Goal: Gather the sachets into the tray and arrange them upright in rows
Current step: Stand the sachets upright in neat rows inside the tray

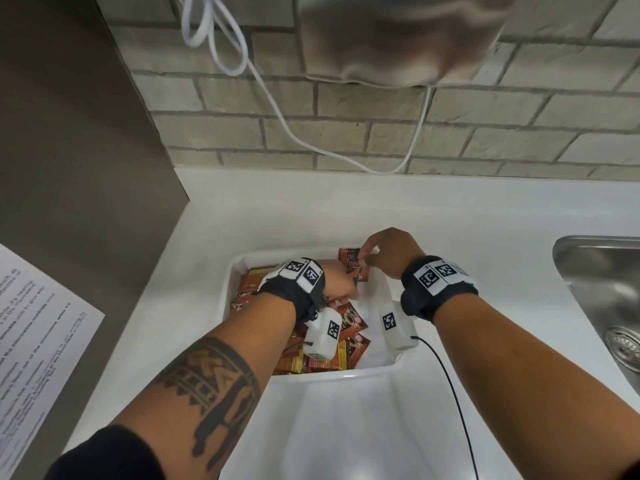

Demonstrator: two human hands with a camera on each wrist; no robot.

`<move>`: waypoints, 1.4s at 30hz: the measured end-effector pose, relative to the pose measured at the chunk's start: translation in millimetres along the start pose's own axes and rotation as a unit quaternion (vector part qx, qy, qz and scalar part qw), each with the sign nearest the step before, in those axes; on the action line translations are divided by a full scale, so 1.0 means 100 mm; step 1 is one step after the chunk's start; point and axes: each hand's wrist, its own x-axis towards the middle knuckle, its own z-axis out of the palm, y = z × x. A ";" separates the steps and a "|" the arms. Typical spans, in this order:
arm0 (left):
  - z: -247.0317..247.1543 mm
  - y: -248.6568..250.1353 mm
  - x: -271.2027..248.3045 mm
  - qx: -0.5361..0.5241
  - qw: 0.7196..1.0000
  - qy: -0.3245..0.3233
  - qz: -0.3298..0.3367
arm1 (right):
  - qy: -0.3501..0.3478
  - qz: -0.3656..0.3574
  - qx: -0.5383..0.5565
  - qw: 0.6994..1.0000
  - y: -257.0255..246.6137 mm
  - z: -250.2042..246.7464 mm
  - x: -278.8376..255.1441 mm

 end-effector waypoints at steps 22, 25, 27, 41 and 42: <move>0.07 -0.06 0.13 0.014 1.000 0.016 0.019 | 0.034 0.019 -0.041 0.998 0.25 0.11 0.02; 0.09 -0.05 0.14 0.020 0.999 0.012 0.021 | 0.041 0.011 -0.023 0.999 0.24 0.10 -0.02; 0.10 -0.05 0.16 0.024 0.999 0.008 0.023 | 0.048 0.011 0.010 0.999 0.23 0.11 -0.04; 0.11 -0.15 0.04 -0.141 0.990 0.001 -0.011 | 0.112 -0.011 0.028 0.993 0.18 -0.02 -0.15; 0.08 -0.15 0.01 -0.168 0.986 0.008 -0.004 | 0.124 -0.024 0.036 0.991 0.16 -0.05 -0.19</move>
